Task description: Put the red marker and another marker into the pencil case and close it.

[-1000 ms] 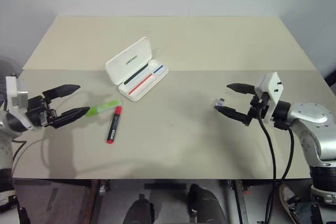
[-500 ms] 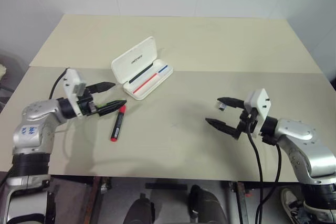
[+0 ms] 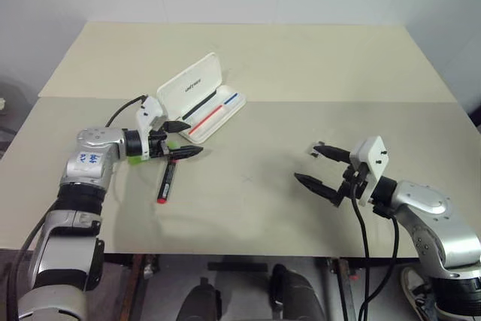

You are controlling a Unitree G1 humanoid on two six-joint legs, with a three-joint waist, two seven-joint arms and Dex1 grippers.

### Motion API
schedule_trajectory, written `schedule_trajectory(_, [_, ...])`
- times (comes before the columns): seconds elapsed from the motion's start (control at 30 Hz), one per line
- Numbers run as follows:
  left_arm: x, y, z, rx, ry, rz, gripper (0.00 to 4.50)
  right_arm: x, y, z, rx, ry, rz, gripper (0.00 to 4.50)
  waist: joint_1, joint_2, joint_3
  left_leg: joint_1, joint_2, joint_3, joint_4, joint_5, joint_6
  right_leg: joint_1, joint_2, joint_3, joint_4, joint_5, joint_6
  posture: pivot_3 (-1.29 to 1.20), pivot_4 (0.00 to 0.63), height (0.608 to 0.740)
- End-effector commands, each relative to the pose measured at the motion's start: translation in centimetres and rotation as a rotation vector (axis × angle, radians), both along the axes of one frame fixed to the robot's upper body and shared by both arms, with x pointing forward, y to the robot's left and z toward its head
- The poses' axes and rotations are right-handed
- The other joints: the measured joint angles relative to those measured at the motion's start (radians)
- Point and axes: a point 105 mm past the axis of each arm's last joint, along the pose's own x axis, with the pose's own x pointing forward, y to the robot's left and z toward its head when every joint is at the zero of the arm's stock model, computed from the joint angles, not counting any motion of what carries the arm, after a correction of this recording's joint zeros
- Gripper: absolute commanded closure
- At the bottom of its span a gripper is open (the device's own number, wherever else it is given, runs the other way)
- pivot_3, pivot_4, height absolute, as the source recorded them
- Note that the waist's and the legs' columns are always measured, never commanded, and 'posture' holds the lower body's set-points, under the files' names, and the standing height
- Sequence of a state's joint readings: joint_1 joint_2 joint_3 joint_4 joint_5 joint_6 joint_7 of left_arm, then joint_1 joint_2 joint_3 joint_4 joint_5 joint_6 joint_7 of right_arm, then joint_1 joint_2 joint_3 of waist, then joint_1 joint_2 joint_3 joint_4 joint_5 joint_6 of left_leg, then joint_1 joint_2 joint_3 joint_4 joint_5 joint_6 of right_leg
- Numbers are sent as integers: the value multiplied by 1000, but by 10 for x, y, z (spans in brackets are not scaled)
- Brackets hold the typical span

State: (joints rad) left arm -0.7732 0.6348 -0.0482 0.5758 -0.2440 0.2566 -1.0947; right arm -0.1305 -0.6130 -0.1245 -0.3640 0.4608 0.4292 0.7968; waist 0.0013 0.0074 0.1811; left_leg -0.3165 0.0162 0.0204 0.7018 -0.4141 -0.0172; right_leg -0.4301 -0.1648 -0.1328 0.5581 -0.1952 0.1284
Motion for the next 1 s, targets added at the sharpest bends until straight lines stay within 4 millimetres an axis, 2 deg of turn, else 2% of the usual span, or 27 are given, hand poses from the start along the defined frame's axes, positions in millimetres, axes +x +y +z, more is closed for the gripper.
schedule_trajectory(0.03, [7, -3, 2, 46, -8, -6, 32, -4, 2, 11, 6, -62, -3, 0, -1, 0, 0, 0, 0, 0, 0, 0, 0, 0, 0, 0, 0, 0, 0, 0, 150, 740])
schedule_trajectory(0.3, [11, -16, -14, 149, 48, -46, 32, -8, -2, 9, 6, -55, -23, 0, -1, 0, 0, 0, 0, 1, 0, 0, 1, 0, 0, 1, 0, 0, 0, 0, 150, 740])
schedule_trajectory(0.53, [16, -18, -28, 253, 68, -51, 32, -17, -15, 11, 15, -48, -27, 0, 0, -1, -1, -1, 0, 2, 0, 0, 1, 3, 0, 3, 0, 1, 0, 0, 150, 740])
schedule_trajectory(0.57, [17, -19, -28, 255, 61, -54, 424, -19, -17, 11, 11, -46, -26, 0, 0, -1, -1, 0, 0, 3, 0, 0, 1, 3, 0, 3, 0, 1, 0, 0, 150, 740])
schedule_trajectory(0.63, [19, -19, -28, 242, 51, -44, 887, -20, -21, 11, 5, -45, -31, 0, -4, -1, -1, 0, 0, 3, 0, 0, 1, 3, 0, 3, 0, 1, 0, 0, 150, 740])
schedule_trajectory(0.93, [30, -16, -24, 256, 30, 12, 3872, -19, -31, 15, -15, -48, -41, 0, -2, -1, -1, 0, 0, 5, 0, -1, 3, 2, 0, 4, -1, 2, 0, 0, 150, 740])
schedule_trajectory(1.0, [32, -14, -21, 259, 15, 21, 4278, -17, -30, 15, -15, -49, -42, 0, 1, -1, -1, 1, 0, 5, 0, -1, 3, 3, 0, 5, -1, 2, 1, 0, 150, 740])
